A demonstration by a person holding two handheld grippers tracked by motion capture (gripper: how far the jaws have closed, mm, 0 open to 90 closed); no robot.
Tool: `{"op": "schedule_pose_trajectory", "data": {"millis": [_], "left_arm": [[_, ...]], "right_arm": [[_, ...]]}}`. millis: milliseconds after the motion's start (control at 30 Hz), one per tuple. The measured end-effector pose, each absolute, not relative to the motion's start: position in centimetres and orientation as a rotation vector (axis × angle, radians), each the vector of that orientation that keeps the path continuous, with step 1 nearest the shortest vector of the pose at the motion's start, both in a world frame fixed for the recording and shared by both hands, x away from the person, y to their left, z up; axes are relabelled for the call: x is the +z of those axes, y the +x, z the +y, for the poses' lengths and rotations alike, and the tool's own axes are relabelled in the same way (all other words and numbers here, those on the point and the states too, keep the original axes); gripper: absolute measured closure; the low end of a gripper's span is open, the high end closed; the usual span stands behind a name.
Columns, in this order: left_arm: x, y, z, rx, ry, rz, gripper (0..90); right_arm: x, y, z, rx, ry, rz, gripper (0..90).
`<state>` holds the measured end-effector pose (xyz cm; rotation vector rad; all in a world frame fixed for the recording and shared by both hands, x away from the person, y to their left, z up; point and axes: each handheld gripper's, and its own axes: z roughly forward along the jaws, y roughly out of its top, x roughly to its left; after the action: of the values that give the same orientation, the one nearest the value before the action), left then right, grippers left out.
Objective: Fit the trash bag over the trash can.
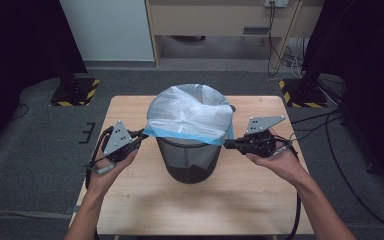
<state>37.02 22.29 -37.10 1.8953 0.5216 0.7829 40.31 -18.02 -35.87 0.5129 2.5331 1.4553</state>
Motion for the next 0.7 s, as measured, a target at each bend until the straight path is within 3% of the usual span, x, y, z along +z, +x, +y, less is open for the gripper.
{"op": "schedule_pose_trajectory", "data": {"millis": [400,700], "left_arm": [[-39.3,38.8,21.3,0.802,1.908,0.576,90.0],[-43.5,39.0,21.5,0.760,1.979,0.618,90.0]], "right_arm": [[-36.3,39.3,-16.3,1.312,0.391,2.665,90.0],[-37.3,39.2,-16.0,1.151,0.375,2.684,90.0]]}}
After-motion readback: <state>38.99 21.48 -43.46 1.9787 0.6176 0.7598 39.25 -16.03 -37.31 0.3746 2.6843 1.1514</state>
